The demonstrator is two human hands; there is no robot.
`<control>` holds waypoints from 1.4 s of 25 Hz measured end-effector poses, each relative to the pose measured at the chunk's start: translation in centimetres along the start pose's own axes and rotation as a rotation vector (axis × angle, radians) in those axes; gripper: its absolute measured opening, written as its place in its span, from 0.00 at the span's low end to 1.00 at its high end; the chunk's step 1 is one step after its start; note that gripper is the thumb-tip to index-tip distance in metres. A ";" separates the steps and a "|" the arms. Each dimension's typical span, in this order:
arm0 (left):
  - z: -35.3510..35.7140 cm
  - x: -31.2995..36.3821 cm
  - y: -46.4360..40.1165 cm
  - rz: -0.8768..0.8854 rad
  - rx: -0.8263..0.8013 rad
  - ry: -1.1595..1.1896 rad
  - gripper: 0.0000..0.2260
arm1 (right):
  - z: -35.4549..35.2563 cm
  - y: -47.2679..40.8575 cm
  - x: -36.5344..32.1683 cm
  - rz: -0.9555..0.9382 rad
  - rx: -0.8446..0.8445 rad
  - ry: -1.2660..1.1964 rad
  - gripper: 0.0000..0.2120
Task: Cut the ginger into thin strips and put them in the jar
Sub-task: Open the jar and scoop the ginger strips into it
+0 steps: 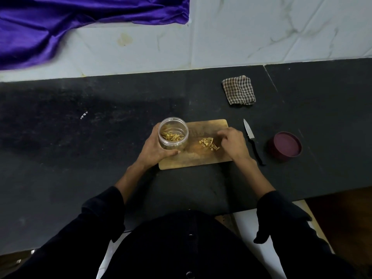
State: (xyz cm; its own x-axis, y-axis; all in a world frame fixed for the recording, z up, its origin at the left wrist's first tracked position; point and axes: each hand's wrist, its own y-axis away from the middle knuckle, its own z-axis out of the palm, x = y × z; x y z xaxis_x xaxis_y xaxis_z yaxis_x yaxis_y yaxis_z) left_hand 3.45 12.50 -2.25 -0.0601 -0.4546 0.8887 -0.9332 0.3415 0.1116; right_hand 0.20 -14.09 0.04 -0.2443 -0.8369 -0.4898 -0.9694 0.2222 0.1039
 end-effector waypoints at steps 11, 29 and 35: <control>0.2 0.2 0.2 0.014 0.004 -0.001 0.44 | 1.6 -0.1 -1.8 0.310 -0.119 -0.378 0.16; 0.2 0.1 0.1 0.023 0.031 -0.013 0.44 | 3.1 2.2 -0.8 -0.410 -0.237 0.488 0.24; 0.3 0.0 0.2 0.021 0.028 -0.011 0.44 | 3.5 2.3 -0.2 -0.528 -0.164 0.495 0.18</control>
State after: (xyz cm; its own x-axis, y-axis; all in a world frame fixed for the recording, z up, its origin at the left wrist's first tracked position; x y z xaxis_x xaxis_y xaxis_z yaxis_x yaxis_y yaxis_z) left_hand 3.21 12.34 -2.38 -0.0835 -0.4569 0.8856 -0.9413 0.3279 0.0804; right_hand -1.87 -11.66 -2.68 0.3119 -0.9478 -0.0666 -0.9419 -0.3177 0.1092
